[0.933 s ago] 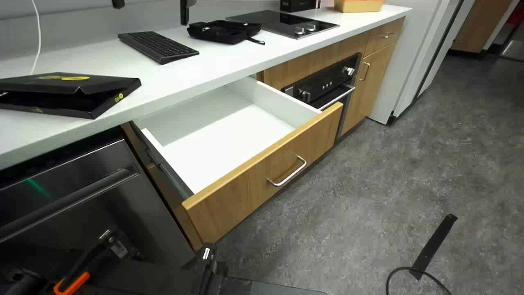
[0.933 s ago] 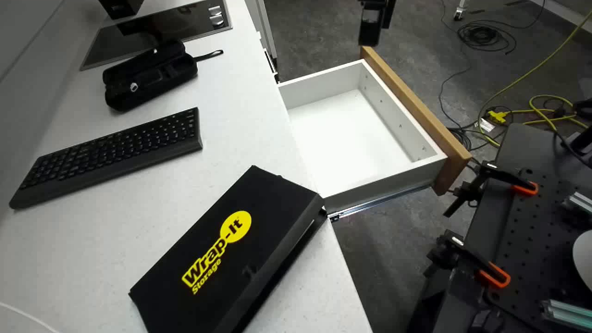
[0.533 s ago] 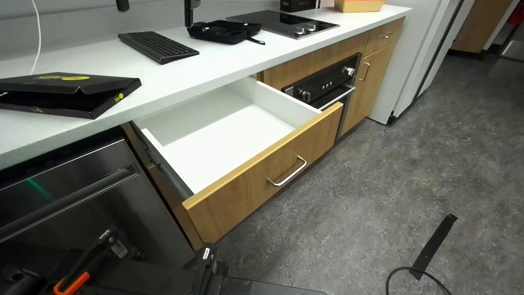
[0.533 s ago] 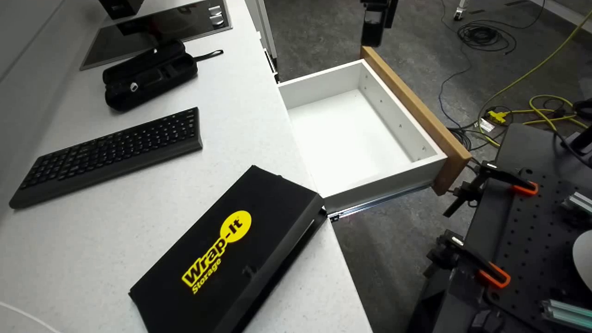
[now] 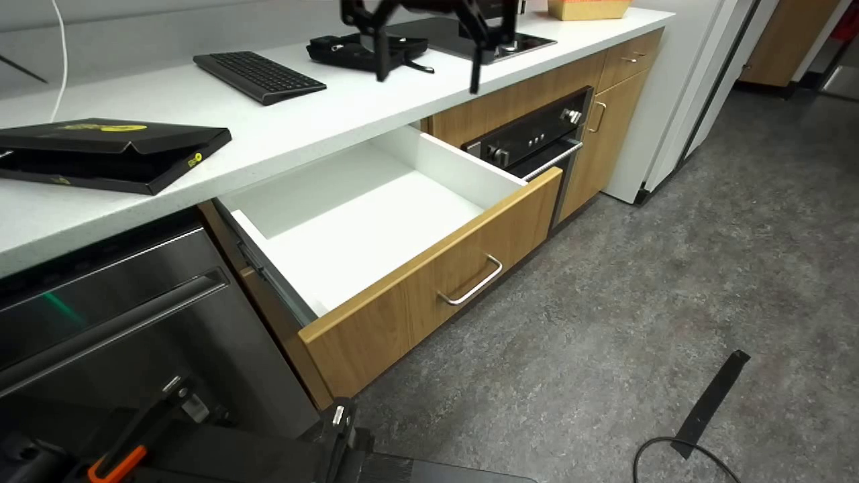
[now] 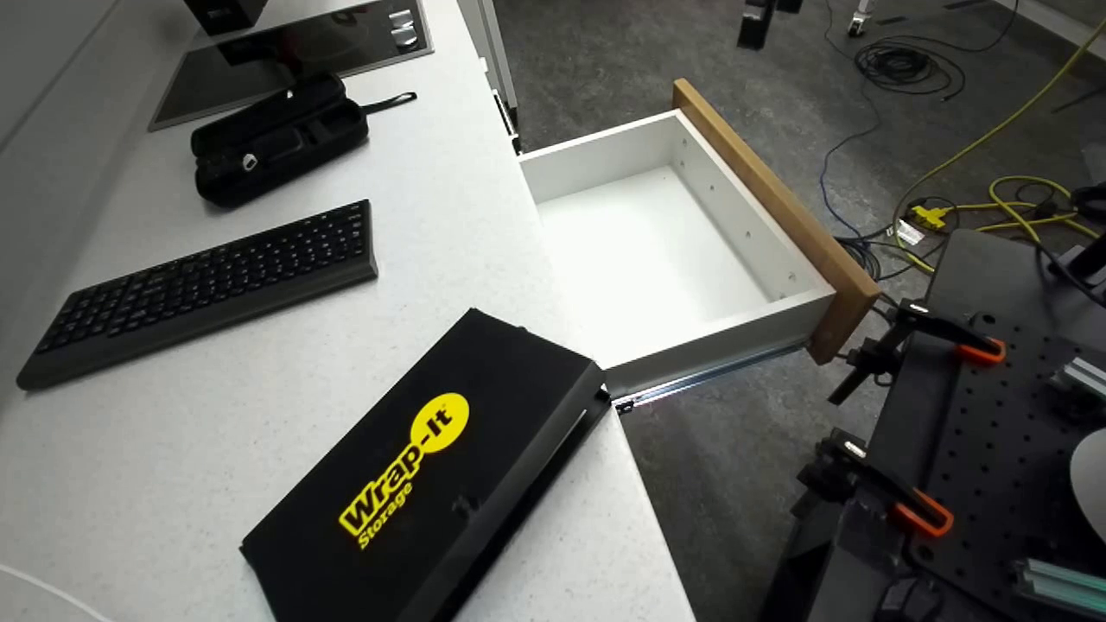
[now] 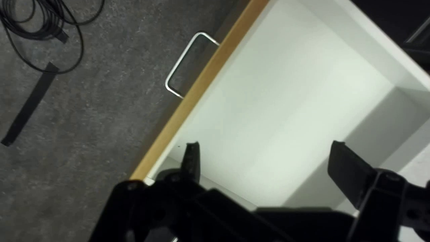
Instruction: Close the drawer
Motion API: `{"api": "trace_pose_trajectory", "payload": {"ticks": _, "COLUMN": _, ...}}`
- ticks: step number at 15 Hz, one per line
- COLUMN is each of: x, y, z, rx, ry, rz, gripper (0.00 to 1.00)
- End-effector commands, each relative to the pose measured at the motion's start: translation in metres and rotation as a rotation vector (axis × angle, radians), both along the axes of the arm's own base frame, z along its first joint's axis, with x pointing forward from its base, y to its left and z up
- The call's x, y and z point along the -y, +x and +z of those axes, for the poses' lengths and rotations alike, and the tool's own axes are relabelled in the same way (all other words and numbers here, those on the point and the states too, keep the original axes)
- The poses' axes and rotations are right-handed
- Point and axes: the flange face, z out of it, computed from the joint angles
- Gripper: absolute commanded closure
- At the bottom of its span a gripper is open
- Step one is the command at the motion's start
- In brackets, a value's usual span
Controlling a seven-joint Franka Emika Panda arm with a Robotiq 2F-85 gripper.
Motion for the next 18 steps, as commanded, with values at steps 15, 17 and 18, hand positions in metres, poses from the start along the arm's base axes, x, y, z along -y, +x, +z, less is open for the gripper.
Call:
{"api": "trace_pose_trajectory", "payload": {"ticks": 15, "x": 0.100, "y": 0.006, "z": -0.104, "rx": -0.056, "ry": -0.071, "rz": -0.294, "gripper": 0.00}}
{"api": "trace_pose_trajectory", "payload": {"ticks": 17, "x": 0.123, "y": 0.007, "z": -0.125, "rx": -0.054, "ry": -0.097, "rz": -0.364, "gripper": 0.00}}
{"api": "trace_pose_trajectory", "payload": {"ticks": 18, "x": 0.134, "y": 0.006, "z": -0.134, "rx": -0.054, "ry": -0.112, "rz": -0.395, "gripper": 0.00}}
